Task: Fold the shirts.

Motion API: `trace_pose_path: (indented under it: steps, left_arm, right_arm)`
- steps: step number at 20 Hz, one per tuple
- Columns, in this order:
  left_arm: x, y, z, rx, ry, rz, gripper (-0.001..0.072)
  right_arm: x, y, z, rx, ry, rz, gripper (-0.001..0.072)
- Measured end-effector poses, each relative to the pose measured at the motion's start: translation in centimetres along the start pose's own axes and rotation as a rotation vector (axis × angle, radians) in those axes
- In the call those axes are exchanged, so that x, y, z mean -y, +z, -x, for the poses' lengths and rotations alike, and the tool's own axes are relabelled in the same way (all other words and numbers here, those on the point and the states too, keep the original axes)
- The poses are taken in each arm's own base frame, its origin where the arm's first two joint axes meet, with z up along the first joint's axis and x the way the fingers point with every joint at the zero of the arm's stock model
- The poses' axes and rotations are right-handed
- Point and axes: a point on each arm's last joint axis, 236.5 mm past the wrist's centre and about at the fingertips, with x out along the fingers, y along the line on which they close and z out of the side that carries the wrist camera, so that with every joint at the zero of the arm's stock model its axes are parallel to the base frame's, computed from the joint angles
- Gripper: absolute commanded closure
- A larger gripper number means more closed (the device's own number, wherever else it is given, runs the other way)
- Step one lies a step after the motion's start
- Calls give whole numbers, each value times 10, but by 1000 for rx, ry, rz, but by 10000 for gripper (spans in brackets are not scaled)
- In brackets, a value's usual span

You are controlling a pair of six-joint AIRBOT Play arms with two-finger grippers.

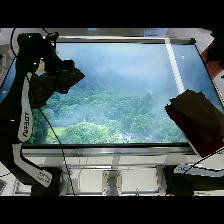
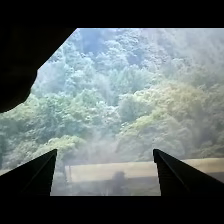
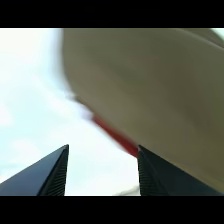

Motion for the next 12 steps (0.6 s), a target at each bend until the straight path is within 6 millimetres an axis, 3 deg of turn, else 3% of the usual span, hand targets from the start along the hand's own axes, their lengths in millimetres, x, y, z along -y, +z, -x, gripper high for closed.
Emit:
trace_pose_path:
  steps: [2,3,5,8,12]
  left_arm:
    - [17,4,1,18,-72,14,4]
    - [27,7,2,29,-114,20,3]
    - [44,10,4,39,-179,30,4]
    - [55,10,6,39,-225,40,3]
    - [61,10,7,39,-249,42,3]
  right_arm:
    - [-73,9,-10,46,184,171,236]
    - [-100,9,-20,54,222,243,236]
    - [-137,4,-44,57,223,361,235]
    - [-156,-10,-83,37,102,517,236]
    - [-149,-20,-111,17,-126,699,235]
